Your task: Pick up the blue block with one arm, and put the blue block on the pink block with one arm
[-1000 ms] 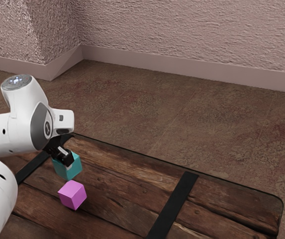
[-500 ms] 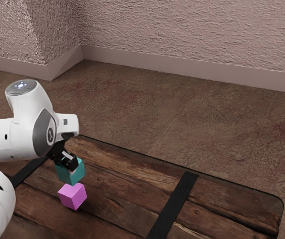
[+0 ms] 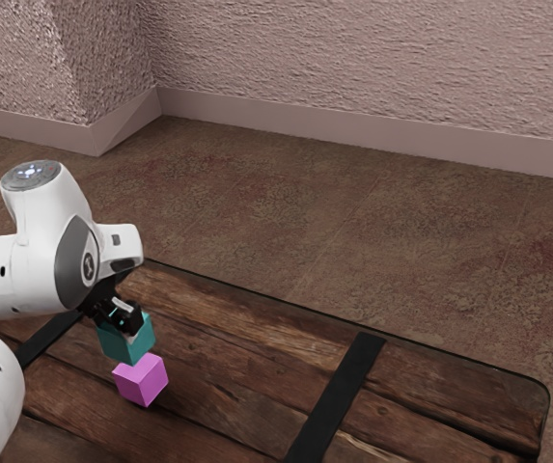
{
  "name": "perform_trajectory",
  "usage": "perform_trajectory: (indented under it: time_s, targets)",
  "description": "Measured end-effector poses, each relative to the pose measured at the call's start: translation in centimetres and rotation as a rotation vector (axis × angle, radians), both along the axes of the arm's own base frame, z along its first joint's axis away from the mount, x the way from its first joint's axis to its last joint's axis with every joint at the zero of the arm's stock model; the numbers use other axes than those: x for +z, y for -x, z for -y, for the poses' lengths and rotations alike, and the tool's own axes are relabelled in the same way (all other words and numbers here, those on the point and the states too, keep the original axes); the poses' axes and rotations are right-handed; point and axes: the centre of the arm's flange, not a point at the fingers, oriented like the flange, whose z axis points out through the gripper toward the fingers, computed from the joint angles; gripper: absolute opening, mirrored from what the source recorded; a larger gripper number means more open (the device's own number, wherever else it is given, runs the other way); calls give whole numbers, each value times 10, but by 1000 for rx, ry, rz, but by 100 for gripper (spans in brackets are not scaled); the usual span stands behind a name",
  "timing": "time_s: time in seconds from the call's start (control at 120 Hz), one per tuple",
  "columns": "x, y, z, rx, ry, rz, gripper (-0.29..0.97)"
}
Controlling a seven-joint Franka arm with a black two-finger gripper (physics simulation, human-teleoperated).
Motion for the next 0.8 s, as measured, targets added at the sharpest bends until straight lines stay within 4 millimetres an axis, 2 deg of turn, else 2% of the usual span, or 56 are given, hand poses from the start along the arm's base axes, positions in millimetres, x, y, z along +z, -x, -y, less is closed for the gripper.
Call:
perform_trajectory:
  time_s: [0.25, 0.533, 0.692, 0.8]
  targets:
    - [3, 5, -12, 35, 15, 11, 18]
    - [5, 6, -15, 29, 11, 10, 18]
    - [9, 10, -23, 32, 13, 16, 18]
    - [9, 10, -20, 13, 8, 13, 18]
